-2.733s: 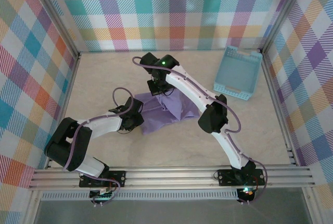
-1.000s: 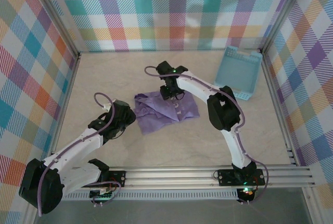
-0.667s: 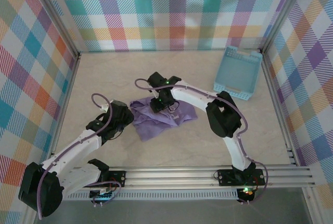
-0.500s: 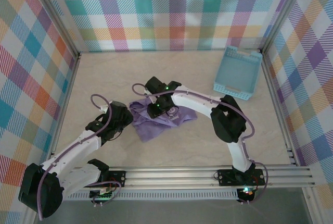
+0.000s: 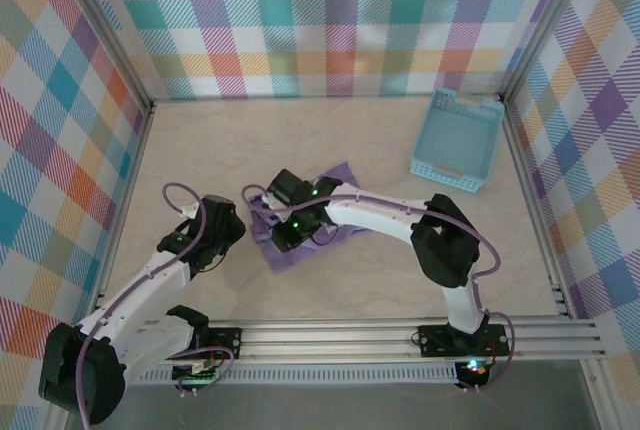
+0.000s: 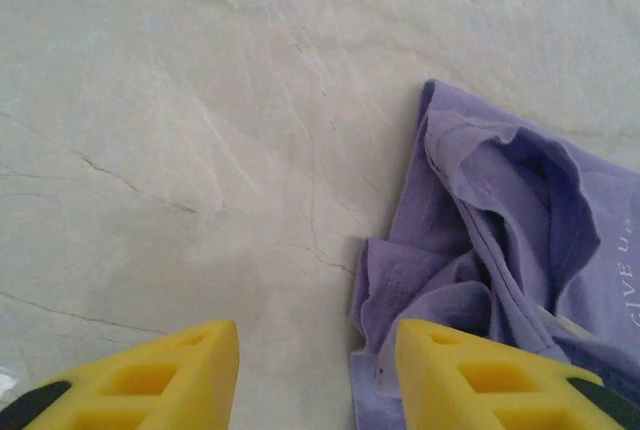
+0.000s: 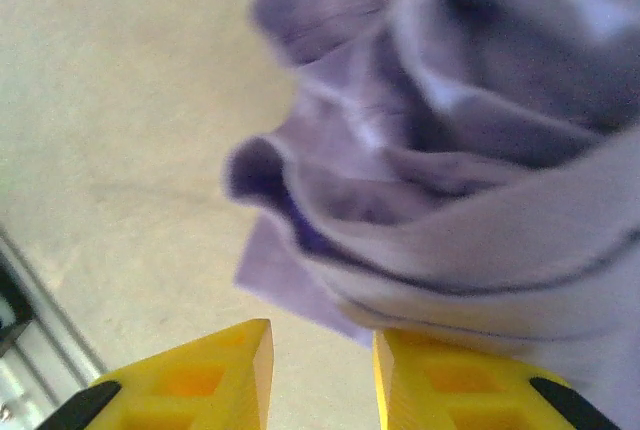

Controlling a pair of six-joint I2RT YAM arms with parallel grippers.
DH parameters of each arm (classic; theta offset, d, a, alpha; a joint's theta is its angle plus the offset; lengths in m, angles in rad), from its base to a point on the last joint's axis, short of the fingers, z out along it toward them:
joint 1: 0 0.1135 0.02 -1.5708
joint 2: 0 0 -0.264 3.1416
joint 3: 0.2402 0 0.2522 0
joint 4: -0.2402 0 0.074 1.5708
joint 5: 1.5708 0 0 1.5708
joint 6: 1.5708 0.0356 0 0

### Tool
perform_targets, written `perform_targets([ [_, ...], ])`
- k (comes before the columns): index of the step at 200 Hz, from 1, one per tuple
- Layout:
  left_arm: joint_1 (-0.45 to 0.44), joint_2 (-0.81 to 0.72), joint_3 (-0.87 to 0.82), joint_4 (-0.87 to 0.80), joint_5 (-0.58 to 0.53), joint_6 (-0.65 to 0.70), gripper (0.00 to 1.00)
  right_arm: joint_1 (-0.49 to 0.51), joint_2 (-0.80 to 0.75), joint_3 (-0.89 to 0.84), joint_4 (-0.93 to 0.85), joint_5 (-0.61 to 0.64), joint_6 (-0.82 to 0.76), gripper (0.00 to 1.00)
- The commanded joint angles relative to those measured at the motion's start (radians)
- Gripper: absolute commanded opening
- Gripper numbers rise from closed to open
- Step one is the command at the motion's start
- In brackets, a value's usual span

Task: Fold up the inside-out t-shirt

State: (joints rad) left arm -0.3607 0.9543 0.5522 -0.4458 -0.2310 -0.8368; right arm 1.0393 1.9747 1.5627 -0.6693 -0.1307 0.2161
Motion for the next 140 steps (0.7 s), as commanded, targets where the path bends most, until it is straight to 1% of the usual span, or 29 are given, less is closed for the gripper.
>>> perform_targets([
  [1, 0.014, -0.001, -0.005, -0.026, 0.023, 0.038, 0.46, 0.044, -0.052, -0.044, 0.003, -0.024, -0.043, 0.33],
  [16, 0.014, 0.018, 0.002, -0.011, 0.061, 0.055, 0.46, 0.042, -0.12, -0.083, 0.007, 0.028, -0.056, 0.35],
  [35, -0.002, 0.047, 0.018, 0.013, 0.113, 0.071, 0.46, 0.01, -0.203, -0.105, -0.014, 0.164, -0.065, 0.41],
  [48, -0.05, 0.065, 0.049, 0.009, 0.1, 0.076, 0.47, -0.052, -0.242, -0.118, -0.011, 0.205, -0.054, 0.45],
  [67, -0.141, 0.089, 0.089, 0.008, 0.064, 0.055, 0.47, -0.155, -0.257, -0.135, 0.018, 0.185, -0.046, 0.48],
  [86, -0.217, 0.107, 0.112, 0.025, 0.049, 0.033, 0.48, -0.251, -0.198, -0.1, 0.018, 0.182, -0.029, 0.5],
  [101, -0.272, 0.131, 0.135, 0.03, 0.027, 0.025, 0.49, -0.314, -0.125, -0.06, 0.029, 0.156, -0.016, 0.51],
  [106, -0.285, 0.141, 0.141, 0.036, 0.026, 0.022, 0.51, -0.333, -0.1, -0.046, 0.038, 0.141, -0.014, 0.51],
  [140, -0.32, 0.256, 0.162, 0.064, 0.046, 0.001, 0.54, -0.389, 0.087, 0.082, 0.03, 0.12, -0.014, 0.5],
])
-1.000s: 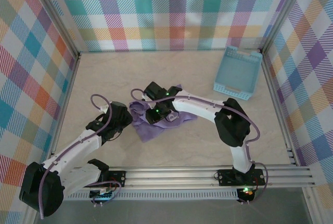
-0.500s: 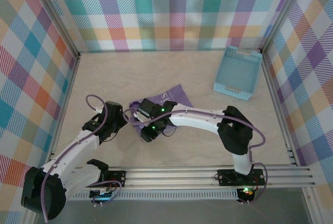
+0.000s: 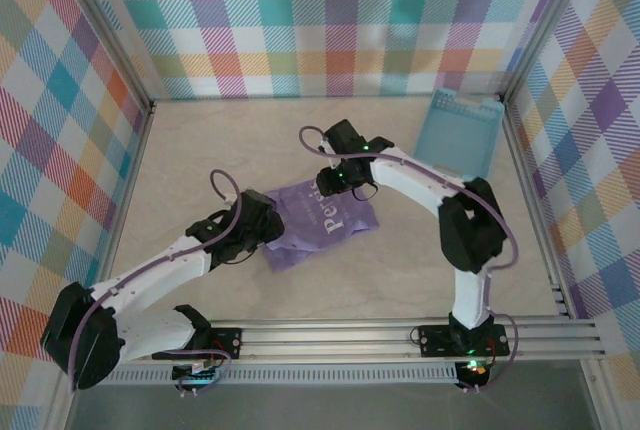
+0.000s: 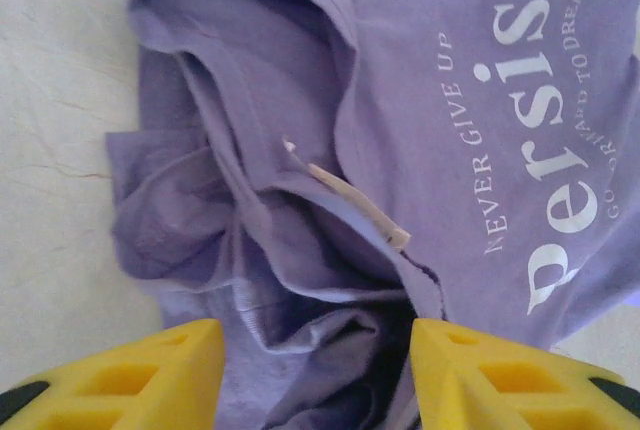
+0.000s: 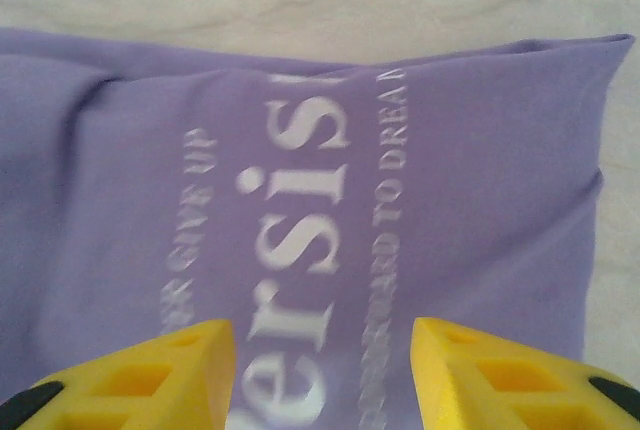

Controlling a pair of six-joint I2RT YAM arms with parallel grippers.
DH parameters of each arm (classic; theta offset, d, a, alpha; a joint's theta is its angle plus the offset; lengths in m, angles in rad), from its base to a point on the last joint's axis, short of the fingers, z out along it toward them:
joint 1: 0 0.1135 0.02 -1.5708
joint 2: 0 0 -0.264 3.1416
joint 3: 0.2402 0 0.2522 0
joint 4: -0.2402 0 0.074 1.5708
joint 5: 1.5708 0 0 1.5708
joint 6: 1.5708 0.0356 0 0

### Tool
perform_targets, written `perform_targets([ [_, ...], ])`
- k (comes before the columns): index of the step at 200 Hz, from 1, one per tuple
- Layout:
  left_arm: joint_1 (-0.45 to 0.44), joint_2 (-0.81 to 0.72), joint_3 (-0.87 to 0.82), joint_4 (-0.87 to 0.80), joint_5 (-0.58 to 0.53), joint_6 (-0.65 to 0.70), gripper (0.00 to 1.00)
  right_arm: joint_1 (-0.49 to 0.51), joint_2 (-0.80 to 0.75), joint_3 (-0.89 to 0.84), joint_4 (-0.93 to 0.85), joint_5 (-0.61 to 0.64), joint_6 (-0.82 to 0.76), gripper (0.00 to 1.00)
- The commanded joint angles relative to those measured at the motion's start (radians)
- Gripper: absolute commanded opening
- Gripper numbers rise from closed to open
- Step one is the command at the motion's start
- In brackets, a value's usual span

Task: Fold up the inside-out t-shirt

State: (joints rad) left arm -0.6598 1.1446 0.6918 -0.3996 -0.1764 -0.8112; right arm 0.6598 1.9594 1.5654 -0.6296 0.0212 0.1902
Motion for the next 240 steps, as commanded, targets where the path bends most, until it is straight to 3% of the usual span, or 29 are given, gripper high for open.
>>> perform_targets([
  [1, -0.021, 0.069, 0.023, 0.017, -0.009, -0.025, 0.54, -0.011, 0.108, 0.082, -0.011, -0.032, 0.012, 0.5],
  [31, -0.019, 0.141, -0.015, -0.003, -0.059, -0.066, 0.46, -0.043, 0.168, 0.089, -0.009, 0.003, 0.064, 0.49],
  [48, -0.012, 0.137, -0.078, 0.029, -0.057, -0.095, 0.34, -0.071, 0.159, 0.042, 0.003, 0.031, 0.11, 0.49],
  [88, 0.048, 0.146, -0.149, 0.038, -0.065, -0.089, 0.22, -0.1, 0.102, -0.083, 0.025, 0.047, 0.209, 0.47],
  [129, 0.136, 0.173, -0.097, 0.009, -0.046, 0.007, 0.22, -0.087, -0.056, -0.299, 0.081, 0.023, 0.328, 0.45],
  [153, 0.14, 0.117, -0.011, -0.09, -0.105, 0.042, 0.29, -0.026, -0.192, -0.414, 0.093, 0.011, 0.38, 0.45],
  [168, 0.102, 0.077, 0.059, -0.19, -0.19, 0.031, 0.35, 0.014, -0.251, -0.414, 0.068, 0.044, 0.367, 0.46],
  [186, -0.006, 0.055, 0.127, -0.252, -0.257, 0.002, 0.38, 0.007, -0.275, -0.361, 0.046, 0.088, 0.322, 0.49],
  [215, -0.158, 0.062, 0.138, -0.185, -0.233, -0.081, 0.42, -0.055, -0.183, -0.237, 0.052, 0.068, 0.234, 0.5],
  [240, -0.185, 0.139, 0.1, -0.027, -0.113, -0.116, 0.43, -0.105, -0.062, -0.135, 0.042, 0.017, 0.221, 0.5],
])
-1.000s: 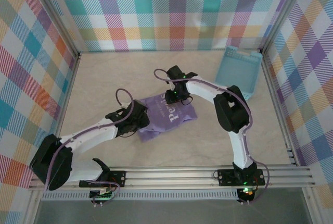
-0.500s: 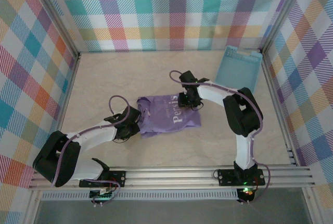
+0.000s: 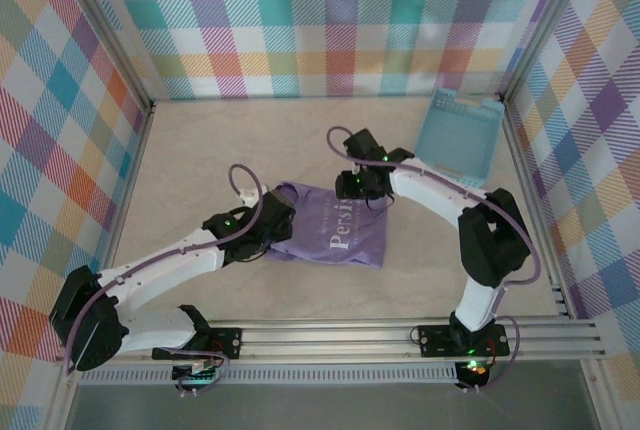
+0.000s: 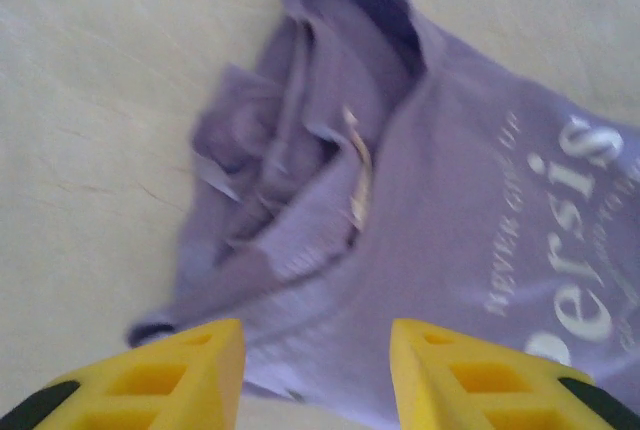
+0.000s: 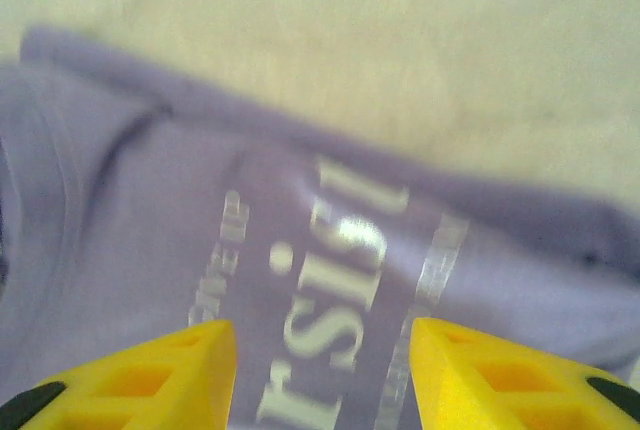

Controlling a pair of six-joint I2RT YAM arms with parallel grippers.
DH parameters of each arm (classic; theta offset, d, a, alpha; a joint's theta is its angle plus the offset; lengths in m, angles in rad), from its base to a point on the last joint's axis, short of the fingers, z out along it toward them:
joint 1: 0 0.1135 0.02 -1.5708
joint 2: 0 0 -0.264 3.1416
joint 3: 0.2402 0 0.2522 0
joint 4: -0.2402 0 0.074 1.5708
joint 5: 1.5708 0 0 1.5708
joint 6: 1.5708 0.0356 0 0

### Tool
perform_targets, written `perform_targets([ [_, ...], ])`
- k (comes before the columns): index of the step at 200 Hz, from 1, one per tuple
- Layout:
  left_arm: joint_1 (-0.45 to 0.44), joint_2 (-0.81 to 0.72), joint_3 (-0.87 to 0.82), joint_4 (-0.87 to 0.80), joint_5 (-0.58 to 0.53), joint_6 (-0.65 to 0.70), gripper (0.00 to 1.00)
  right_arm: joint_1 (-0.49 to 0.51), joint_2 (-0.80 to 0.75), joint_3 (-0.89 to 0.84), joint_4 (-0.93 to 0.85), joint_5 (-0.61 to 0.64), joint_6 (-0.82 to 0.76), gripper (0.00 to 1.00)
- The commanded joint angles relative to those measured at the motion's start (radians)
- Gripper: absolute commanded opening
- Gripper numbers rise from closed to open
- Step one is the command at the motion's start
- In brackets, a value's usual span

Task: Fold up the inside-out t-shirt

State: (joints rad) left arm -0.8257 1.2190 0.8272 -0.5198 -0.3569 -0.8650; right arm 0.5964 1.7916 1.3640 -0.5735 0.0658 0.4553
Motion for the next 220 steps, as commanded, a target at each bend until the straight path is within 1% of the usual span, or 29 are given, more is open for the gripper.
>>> perform_targets([
  [1, -0.019, 0.069, -0.037, 0.098, 0.07, -0.064, 0.43, -0.044, 0.11, 0.068, -0.014, -0.029, -0.044, 0.5],
  [14, -0.017, 0.119, -0.054, 0.17, 0.115, -0.072, 0.44, -0.066, 0.155, 0.094, -0.026, -0.028, -0.036, 0.5],
  [27, 0.002, 0.174, -0.057, 0.186, 0.13, -0.077, 0.44, -0.092, 0.179, 0.087, -0.03, -0.026, -0.021, 0.49],
  [51, 0.087, 0.242, -0.102, 0.234, 0.172, -0.061, 0.45, -0.131, 0.168, 0.015, -0.011, -0.015, 0.0, 0.48],
  [53, 0.097, 0.246, -0.105, 0.261, 0.174, -0.056, 0.45, -0.133, 0.166, 0.009, -0.011, -0.012, 0.002, 0.48],
  [66, 0.151, 0.287, -0.106, 0.271, 0.188, -0.017, 0.46, -0.144, 0.144, -0.03, -0.012, 0.007, 0.016, 0.47],
  [90, 0.244, 0.342, -0.086, 0.259, 0.195, 0.058, 0.46, -0.142, 0.087, -0.118, -0.012, -0.004, 0.036, 0.41],
  [106, 0.298, 0.355, -0.07, 0.27, 0.213, 0.119, 0.46, -0.132, 0.018, -0.218, 0.006, -0.022, 0.046, 0.38],
  [120, 0.327, 0.39, -0.01, 0.25, 0.22, 0.183, 0.46, -0.102, -0.064, -0.319, 0.029, -0.042, 0.065, 0.37],
  [145, 0.337, 0.478, 0.131, 0.172, 0.24, 0.305, 0.48, 0.002, -0.182, -0.434, 0.031, -0.057, 0.125, 0.35],
  [156, 0.336, 0.514, 0.193, 0.135, 0.228, 0.342, 0.49, 0.046, -0.215, -0.455, 0.026, -0.067, 0.143, 0.35],
  [167, 0.336, 0.532, 0.248, 0.096, 0.188, 0.368, 0.5, 0.075, -0.236, -0.45, 0.006, -0.071, 0.155, 0.34],
  [181, 0.337, 0.534, 0.312, 0.044, 0.154, 0.406, 0.52, 0.08, -0.271, -0.43, -0.017, -0.055, 0.151, 0.34],
  [198, 0.332, 0.495, 0.348, 0.003, 0.134, 0.433, 0.55, 0.073, -0.3, -0.381, -0.014, 0.02, 0.097, 0.39],
  [208, 0.326, 0.453, 0.338, -0.005, 0.118, 0.434, 0.57, 0.057, -0.283, -0.324, -0.005, 0.031, 0.047, 0.4],
  [220, 0.321, 0.393, 0.308, -0.005, 0.111, 0.413, 0.57, 0.031, -0.236, -0.245, 0.017, 0.009, -0.008, 0.4],
])
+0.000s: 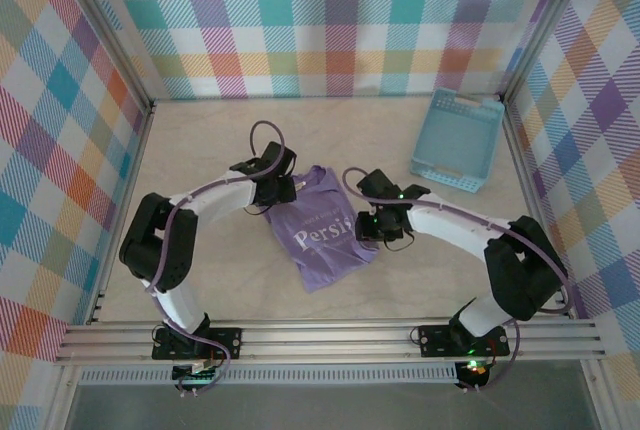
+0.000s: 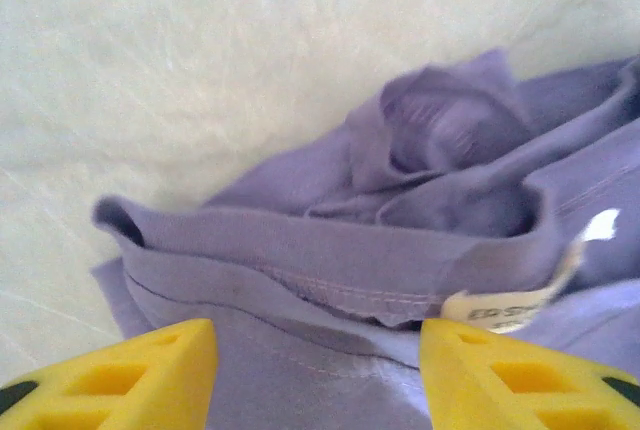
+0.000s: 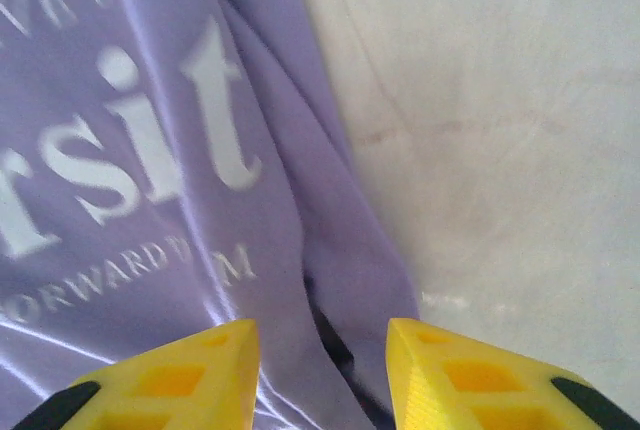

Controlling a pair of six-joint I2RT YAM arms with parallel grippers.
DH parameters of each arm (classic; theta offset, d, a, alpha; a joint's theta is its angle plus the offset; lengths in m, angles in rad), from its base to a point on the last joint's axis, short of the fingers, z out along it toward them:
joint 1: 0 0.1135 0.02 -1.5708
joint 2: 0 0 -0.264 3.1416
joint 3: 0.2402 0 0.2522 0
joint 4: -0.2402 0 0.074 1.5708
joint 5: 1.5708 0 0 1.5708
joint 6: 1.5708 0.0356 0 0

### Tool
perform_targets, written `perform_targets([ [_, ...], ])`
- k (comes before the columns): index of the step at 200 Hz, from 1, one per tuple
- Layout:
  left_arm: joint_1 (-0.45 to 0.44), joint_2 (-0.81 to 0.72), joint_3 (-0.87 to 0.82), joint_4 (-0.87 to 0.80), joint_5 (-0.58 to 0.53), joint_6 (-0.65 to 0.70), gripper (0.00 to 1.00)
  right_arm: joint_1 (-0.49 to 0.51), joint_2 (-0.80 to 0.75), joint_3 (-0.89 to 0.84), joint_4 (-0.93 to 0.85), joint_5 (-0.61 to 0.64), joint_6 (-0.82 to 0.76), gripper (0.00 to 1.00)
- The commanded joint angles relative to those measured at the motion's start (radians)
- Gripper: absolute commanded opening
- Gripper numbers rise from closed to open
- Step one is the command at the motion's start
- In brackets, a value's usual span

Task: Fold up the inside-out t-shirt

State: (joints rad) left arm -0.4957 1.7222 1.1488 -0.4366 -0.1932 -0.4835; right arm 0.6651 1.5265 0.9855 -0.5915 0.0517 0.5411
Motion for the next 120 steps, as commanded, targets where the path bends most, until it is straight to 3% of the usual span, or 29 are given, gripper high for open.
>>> perform_targets([
  [1, -0.009, -0.115, -0.017, -0.088, -0.05, 0.03, 0.57, -0.038, 0.035, 0.142, 0.039, 0.02, -0.099, 0.4],
  [33, 0.007, -0.221, -0.136, -0.073, -0.057, -0.112, 0.56, -0.062, 0.278, 0.41, 0.071, -0.082, -0.234, 0.39],
  [61, 0.045, -0.254, -0.238, 0.017, 0.038, -0.205, 0.57, -0.068, 0.492, 0.625, 0.026, -0.105, -0.336, 0.48],
  [120, 0.084, -0.123, -0.25, 0.134, 0.172, -0.251, 0.59, -0.076, 0.691, 0.842, -0.042, -0.033, -0.466, 0.48],
])
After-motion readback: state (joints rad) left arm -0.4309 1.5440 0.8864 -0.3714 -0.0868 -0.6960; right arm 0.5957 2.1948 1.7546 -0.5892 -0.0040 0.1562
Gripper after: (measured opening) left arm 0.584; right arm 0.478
